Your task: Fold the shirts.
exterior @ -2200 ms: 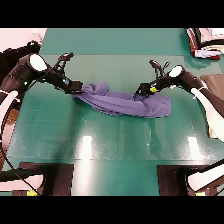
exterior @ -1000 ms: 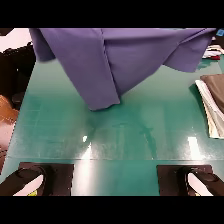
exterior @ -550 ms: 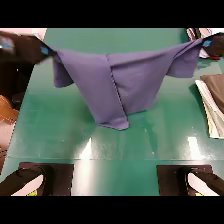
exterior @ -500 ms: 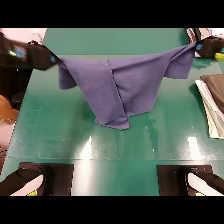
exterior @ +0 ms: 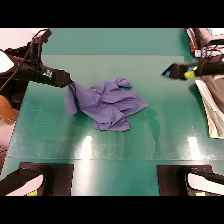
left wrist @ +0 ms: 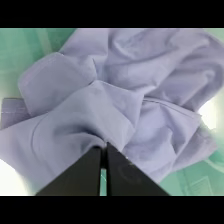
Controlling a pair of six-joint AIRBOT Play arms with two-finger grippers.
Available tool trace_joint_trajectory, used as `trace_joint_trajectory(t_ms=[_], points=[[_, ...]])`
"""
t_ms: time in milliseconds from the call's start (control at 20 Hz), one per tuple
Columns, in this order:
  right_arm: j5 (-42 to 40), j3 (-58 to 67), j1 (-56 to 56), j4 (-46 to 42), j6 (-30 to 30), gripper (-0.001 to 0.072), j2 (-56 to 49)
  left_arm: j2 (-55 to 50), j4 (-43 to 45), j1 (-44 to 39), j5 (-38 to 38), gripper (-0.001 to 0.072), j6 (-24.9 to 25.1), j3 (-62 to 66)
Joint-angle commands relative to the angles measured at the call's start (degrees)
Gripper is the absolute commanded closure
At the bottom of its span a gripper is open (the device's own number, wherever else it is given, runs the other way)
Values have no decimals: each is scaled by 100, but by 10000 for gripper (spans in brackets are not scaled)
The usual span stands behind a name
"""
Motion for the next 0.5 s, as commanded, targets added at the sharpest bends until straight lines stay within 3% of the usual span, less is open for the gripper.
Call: trace_joint_trajectory(t_ms=[0, 300, 450], points=[[431, -1023, 632, 31, -44, 212, 162, -24, 28, 2, 256, 678, 109, -55], [50, -1821, 1864, 59, -44, 199, -511, -24, 28, 2, 345, 679, 109, -55], [-282, -1805, 2236, 616, -48, 199, -872, -24, 28, 2, 317, 679, 109, -55]])
